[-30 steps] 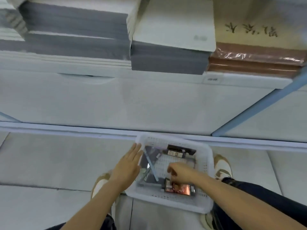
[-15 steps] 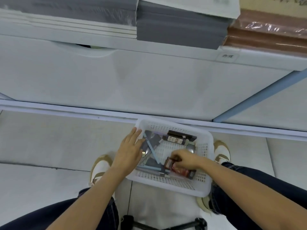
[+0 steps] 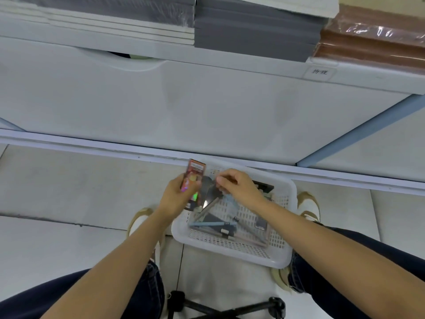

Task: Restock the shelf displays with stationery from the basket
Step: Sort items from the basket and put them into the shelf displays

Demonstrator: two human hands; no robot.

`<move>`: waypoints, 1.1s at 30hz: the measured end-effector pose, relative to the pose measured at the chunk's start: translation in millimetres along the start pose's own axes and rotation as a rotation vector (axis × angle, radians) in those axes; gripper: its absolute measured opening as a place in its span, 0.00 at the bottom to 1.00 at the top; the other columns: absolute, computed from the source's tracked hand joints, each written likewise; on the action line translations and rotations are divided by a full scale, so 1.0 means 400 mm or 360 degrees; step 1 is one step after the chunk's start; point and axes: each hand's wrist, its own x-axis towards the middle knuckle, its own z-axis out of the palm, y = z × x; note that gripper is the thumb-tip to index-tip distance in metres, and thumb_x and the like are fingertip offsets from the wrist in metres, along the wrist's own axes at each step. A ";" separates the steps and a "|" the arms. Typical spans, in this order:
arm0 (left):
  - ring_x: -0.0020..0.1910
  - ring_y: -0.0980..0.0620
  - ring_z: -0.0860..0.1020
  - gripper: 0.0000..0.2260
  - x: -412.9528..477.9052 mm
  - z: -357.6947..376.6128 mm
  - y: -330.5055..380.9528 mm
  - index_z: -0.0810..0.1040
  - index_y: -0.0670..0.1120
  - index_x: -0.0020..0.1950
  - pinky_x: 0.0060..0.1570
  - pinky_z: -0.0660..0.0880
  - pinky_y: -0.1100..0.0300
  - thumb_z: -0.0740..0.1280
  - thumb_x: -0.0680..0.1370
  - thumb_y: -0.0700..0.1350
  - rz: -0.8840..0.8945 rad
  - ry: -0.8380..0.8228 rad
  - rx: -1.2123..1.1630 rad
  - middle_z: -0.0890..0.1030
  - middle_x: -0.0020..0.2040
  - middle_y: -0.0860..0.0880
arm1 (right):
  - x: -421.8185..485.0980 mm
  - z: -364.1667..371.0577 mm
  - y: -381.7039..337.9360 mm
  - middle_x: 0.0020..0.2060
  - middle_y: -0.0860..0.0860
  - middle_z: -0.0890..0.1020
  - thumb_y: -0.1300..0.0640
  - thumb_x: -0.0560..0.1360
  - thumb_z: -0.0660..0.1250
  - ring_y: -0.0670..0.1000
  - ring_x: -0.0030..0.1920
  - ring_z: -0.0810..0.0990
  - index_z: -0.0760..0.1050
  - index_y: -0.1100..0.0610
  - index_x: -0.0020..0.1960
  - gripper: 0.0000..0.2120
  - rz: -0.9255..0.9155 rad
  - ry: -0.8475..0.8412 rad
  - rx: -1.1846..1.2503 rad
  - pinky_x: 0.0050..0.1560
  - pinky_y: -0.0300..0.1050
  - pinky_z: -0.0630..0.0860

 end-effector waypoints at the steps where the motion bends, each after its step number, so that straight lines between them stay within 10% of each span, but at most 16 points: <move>1: 0.36 0.49 0.83 0.04 0.004 -0.023 -0.006 0.77 0.43 0.52 0.35 0.79 0.60 0.67 0.79 0.43 -0.0006 0.0095 -0.0039 0.83 0.40 0.45 | -0.007 0.013 0.023 0.49 0.46 0.81 0.52 0.77 0.68 0.50 0.52 0.81 0.76 0.55 0.57 0.11 0.0039 0.0019 -0.0272 0.55 0.43 0.77; 7: 0.35 0.49 0.82 0.04 -0.001 -0.056 -0.052 0.77 0.44 0.53 0.39 0.81 0.55 0.66 0.79 0.42 -0.0084 0.0162 -0.0018 0.84 0.40 0.43 | -0.066 0.104 0.159 0.65 0.52 0.68 0.40 0.65 0.76 0.51 0.64 0.69 0.62 0.57 0.71 0.42 0.0277 -0.0175 -0.0979 0.64 0.45 0.69; 14: 0.36 0.52 0.82 0.04 0.001 -0.052 -0.056 0.76 0.44 0.53 0.38 0.81 0.61 0.66 0.80 0.43 0.0017 0.0112 0.0064 0.84 0.40 0.43 | -0.061 0.143 0.159 0.54 0.54 0.75 0.47 0.73 0.71 0.52 0.51 0.73 0.75 0.57 0.56 0.18 0.0154 -0.0457 -0.1238 0.49 0.43 0.71; 23: 0.34 0.56 0.81 0.02 0.004 -0.047 -0.060 0.75 0.48 0.52 0.36 0.80 0.65 0.66 0.80 0.44 0.0031 0.0112 0.0130 0.83 0.38 0.47 | -0.066 0.143 0.162 0.54 0.57 0.76 0.50 0.81 0.61 0.56 0.52 0.76 0.73 0.60 0.58 0.14 0.0063 -0.0825 -0.1271 0.54 0.50 0.72; 33: 0.33 0.53 0.81 0.07 0.005 -0.043 -0.048 0.76 0.41 0.52 0.40 0.80 0.56 0.67 0.79 0.44 -0.0070 0.0167 0.0042 0.82 0.38 0.45 | -0.040 0.065 0.124 0.36 0.47 0.76 0.51 0.83 0.57 0.44 0.31 0.73 0.73 0.57 0.50 0.12 0.0188 -0.0466 -0.0523 0.32 0.36 0.73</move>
